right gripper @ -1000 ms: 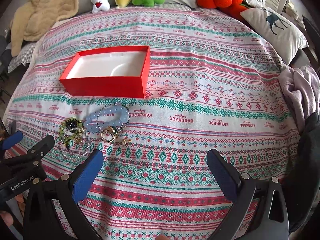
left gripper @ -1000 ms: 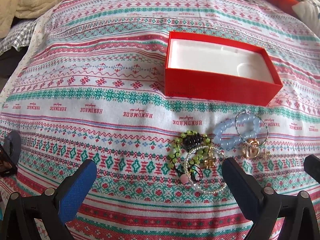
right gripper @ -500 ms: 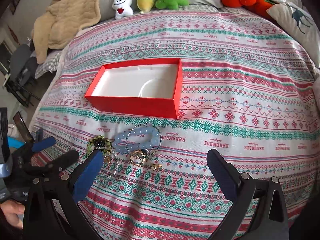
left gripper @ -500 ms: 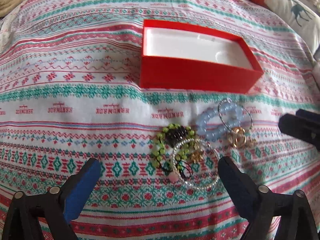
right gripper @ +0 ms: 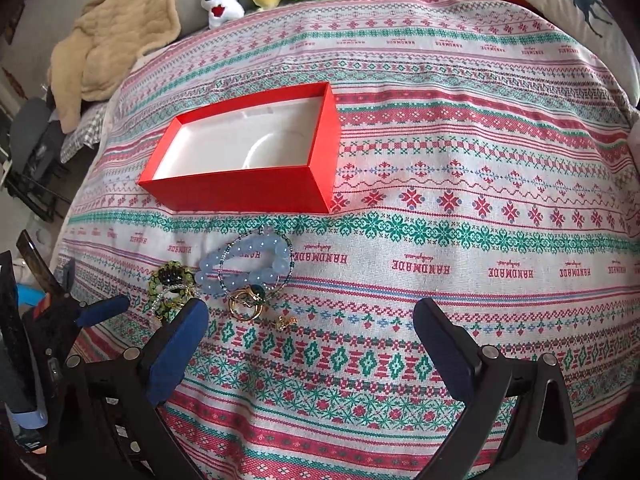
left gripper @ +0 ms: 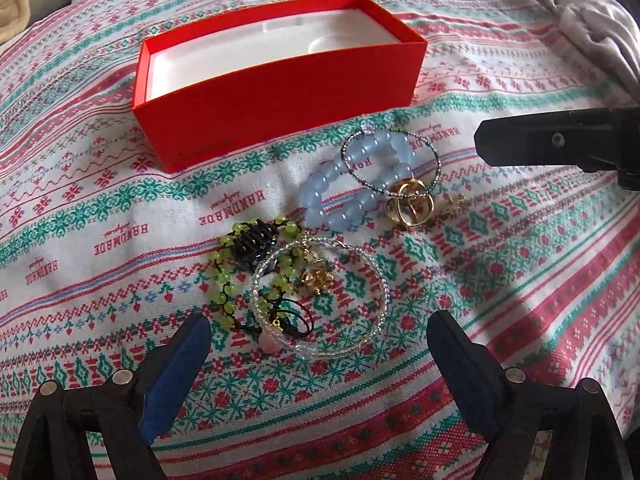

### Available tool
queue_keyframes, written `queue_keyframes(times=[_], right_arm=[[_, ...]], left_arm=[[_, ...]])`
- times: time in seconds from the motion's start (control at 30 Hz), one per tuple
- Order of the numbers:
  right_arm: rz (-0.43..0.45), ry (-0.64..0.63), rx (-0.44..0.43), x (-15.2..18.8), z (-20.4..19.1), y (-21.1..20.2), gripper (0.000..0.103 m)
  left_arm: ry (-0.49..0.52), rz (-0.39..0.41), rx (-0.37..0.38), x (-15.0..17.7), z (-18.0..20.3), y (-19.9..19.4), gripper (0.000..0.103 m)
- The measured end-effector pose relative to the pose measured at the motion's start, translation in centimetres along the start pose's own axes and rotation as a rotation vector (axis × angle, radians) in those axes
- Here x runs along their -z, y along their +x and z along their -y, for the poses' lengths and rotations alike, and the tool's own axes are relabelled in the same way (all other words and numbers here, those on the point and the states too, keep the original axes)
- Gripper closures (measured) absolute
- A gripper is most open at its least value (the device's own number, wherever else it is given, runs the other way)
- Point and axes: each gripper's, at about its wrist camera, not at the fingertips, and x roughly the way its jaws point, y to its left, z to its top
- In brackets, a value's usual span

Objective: Organize jewelry
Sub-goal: 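Reach the right tool to the beaded wire bangle and grasp it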

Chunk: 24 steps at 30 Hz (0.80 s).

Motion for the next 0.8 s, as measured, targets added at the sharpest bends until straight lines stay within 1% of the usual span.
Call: queue_keyframes(times=[0.07, 0.17, 0.3, 0.4, 0.47, 0.57, 0.7, 0.8], right_arm=[[-0.007, 0.005, 0.003, -0.1, 0.1, 0.2, 0.000], [-0.019, 0.009, 0.005, -0.2, 0.1, 0.5, 0.000], [-0.029, 0.006, 0.009, -0.3, -0.2, 0.7, 0.000], [-0.031, 0.005, 0.017, -0.4, -0.2, 0.8, 0.000], [-0.031, 0.008, 0.021, -0.5, -0.1, 0.9, 0.000], [-0.029, 0.013, 0.029, -0.7, 0.1, 1.0, 0.000], [-0.028, 0.016, 0.038, -0.8, 0.1, 1.2, 0.000], [-0.035, 0.015, 0.042, -1.0, -0.2, 1.6, 0.000]], left_arm=[[0.003, -0.020, 0.002, -0.2, -0.1, 0.6, 0.016], [-0.005, -0.045, -0.017, -0.5, -0.4, 1.6, 0.019], [-0.016, -0.038, -0.018, -0.6, -0.7, 1.6, 0.022], [-0.005, -0.036, -0.020, -0.5, -0.7, 1.4, 0.031], [0.004, -0.031, -0.019, -0.7, -0.3, 1.6, 0.044], [0.000, -0.026, -0.020, -0.6, -0.3, 1.1, 0.052], [-0.022, -0.020, -0.026, -0.4, -1.0, 0.6, 0.056], [-0.036, -0.005, -0.022, -0.1, -1.5, -0.1, 0.061]])
